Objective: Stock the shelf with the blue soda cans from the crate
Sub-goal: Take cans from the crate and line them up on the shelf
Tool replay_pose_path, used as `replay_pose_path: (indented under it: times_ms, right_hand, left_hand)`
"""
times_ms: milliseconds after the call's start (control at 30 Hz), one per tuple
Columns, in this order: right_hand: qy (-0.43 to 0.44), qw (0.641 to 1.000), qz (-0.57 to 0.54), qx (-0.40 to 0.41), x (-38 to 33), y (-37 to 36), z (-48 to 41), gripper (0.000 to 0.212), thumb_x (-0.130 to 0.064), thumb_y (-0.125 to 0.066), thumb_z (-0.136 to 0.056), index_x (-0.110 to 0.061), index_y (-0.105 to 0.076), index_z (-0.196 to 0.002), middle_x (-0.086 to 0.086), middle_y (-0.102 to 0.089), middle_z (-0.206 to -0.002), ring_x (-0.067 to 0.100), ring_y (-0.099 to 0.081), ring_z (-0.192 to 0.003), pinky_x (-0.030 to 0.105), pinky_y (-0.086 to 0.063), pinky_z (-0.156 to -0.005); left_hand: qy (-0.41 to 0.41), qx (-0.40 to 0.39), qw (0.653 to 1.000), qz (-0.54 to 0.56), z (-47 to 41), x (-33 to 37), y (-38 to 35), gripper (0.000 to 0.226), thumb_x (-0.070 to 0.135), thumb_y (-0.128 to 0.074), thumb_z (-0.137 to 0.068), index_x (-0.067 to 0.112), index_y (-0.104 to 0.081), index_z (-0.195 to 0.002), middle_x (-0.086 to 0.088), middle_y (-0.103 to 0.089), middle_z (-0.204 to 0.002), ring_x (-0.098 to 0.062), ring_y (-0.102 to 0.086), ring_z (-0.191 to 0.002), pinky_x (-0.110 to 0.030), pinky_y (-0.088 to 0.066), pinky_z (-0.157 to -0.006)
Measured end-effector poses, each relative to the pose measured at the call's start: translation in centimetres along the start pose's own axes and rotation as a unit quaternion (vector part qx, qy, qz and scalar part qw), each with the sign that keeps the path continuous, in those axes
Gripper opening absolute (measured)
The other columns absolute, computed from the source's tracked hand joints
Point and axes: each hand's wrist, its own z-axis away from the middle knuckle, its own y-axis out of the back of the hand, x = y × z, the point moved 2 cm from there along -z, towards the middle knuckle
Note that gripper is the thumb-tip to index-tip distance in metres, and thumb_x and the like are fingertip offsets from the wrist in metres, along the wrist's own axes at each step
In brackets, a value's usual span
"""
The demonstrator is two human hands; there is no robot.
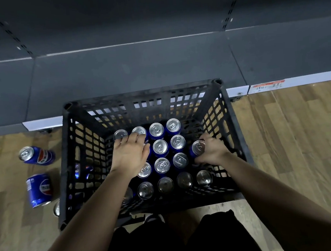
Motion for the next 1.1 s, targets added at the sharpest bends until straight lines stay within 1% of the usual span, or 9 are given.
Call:
replay_pose_path:
  times_ms: [167,233,333,433,600,733,900,1000,1100]
  right_hand:
    - [0.029,0.999,-0.043,0.017,-3.3,7.2,6.0,0.082,-0.032,-0.087,-0.056,-0.017,-0.044,-0.125,0.002,-0.064,-0.102,0.018,-0.060,-0.092,0.024,-0.046,-0.073]
    - [0.040,0.998,-0.045,0.019,-5.3,10.9,9.0,0.078,-0.032,-0.087,-0.057,-0.022,-0.046,-0.122,-0.002,-0.065,-0.098,0.017,-0.062,-0.090,0.024,-0.048,-0.073]
    - [0.056,0.995,-0.074,0.038,-8.5,16.7,13.9,0.067,-0.031,-0.086,-0.056,-0.030,-0.050,-0.113,-0.009,-0.065,-0.093,0.013,-0.063,-0.089,0.024,-0.049,-0.074]
    - [0.079,0.989,-0.113,0.050,-11.7,22.5,19.1,0.060,-0.024,-0.085,-0.059,-0.030,-0.053,-0.109,-0.012,-0.065,-0.094,0.011,-0.062,-0.090,0.014,-0.044,-0.071]
    - [0.122,0.979,-0.146,0.072,-17.2,31.7,27.4,0.058,-0.031,-0.081,-0.057,-0.033,-0.052,-0.108,-0.011,-0.068,-0.093,0.013,-0.064,-0.090,0.024,-0.048,-0.077]
    - [0.165,0.969,-0.157,0.098,-21.6,38.4,33.3,0.055,-0.027,-0.083,-0.063,-0.032,-0.053,-0.109,-0.011,-0.067,-0.094,0.012,-0.061,-0.091,0.020,-0.042,-0.075]
    - [0.212,0.953,-0.174,0.129,-27.1,45.1,38.4,0.061,-0.040,-0.073,-0.053,-0.029,-0.056,-0.110,-0.008,-0.070,-0.096,0.015,-0.063,-0.094,0.029,-0.049,-0.085]
    - [0.242,0.941,-0.188,0.148,-30.4,48.2,40.5,0.055,-0.036,-0.076,-0.057,-0.030,-0.056,-0.108,-0.010,-0.069,-0.096,0.014,-0.064,-0.095,0.025,-0.047,-0.081]
    - [0.262,0.931,-0.186,0.173,-33.8,50.9,42.0,0.048,-0.029,-0.080,-0.066,-0.030,-0.057,-0.108,-0.011,-0.069,-0.096,0.013,-0.063,-0.094,0.024,-0.046,-0.080]
  left_hand:
    - [-0.009,0.013,1.000,0.008,1.2,0.6,8.7,0.047,0.041,-0.029,-0.089,0.015,-0.065,-0.105,-0.005,-0.065,-0.102,-0.030,-0.062,-0.089,-0.043,-0.045,-0.083]
    - [-0.009,0.030,0.999,0.011,1.9,0.8,13.3,0.047,0.041,-0.031,-0.089,0.015,-0.066,-0.105,-0.005,-0.066,-0.102,-0.030,-0.064,-0.087,-0.043,-0.046,-0.082]
    - [-0.010,0.034,0.999,0.010,2.9,1.2,21.0,0.049,0.041,-0.031,-0.090,0.013,-0.066,-0.109,-0.005,-0.066,-0.105,-0.030,-0.064,-0.092,-0.044,-0.046,-0.085]
    - [-0.012,0.047,0.999,0.008,4.3,1.9,29.2,0.051,0.041,-0.029,-0.089,0.014,-0.067,-0.109,-0.005,-0.067,-0.104,-0.030,-0.063,-0.091,-0.043,-0.046,-0.085]
    - [-0.011,0.080,0.997,0.010,6.8,2.8,42.2,0.051,0.040,-0.028,-0.090,0.015,-0.067,-0.111,-0.003,-0.067,-0.104,-0.028,-0.063,-0.090,-0.041,-0.046,-0.085]
    - [-0.004,0.121,0.993,0.006,8.6,3.1,50.9,0.051,0.041,-0.028,-0.089,0.014,-0.067,-0.110,-0.005,-0.067,-0.103,-0.029,-0.064,-0.088,-0.040,-0.046,-0.083]
    - [0.001,0.159,0.987,-0.006,9.7,2.3,59.8,0.050,0.040,-0.029,-0.093,0.014,-0.063,-0.118,-0.004,-0.065,-0.111,-0.027,-0.060,-0.100,-0.042,-0.040,-0.090]
    - [0.003,0.188,0.982,-0.015,9.7,1.0,64.4,0.041,0.036,-0.037,-0.098,0.015,-0.057,-0.127,-0.005,-0.061,-0.123,-0.027,-0.055,-0.112,-0.041,-0.034,-0.097]
    - [0.009,0.223,0.974,-0.027,9.5,-0.9,68.6,0.050,0.040,-0.027,-0.095,0.016,-0.057,-0.127,-0.006,-0.061,-0.124,-0.027,-0.056,-0.112,-0.040,-0.034,-0.095]
